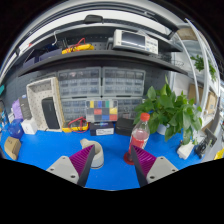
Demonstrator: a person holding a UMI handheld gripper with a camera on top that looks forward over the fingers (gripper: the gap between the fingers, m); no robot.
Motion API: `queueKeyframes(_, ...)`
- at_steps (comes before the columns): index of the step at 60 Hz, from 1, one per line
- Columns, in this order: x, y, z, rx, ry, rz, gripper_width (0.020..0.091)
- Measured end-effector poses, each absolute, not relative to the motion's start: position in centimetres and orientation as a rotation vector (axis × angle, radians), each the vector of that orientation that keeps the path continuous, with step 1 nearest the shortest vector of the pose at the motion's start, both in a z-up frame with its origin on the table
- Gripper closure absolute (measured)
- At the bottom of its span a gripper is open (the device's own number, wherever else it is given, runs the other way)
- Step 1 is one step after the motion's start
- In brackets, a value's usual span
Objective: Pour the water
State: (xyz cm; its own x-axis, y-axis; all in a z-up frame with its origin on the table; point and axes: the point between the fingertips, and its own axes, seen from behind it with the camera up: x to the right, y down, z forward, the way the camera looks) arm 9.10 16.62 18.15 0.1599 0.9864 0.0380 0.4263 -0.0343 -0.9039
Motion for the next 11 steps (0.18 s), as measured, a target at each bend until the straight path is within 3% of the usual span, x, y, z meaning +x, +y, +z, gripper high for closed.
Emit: queueKeyframes(11,9.7,15.9,19.7,-1.593,-1.365,0.851,0.0381)
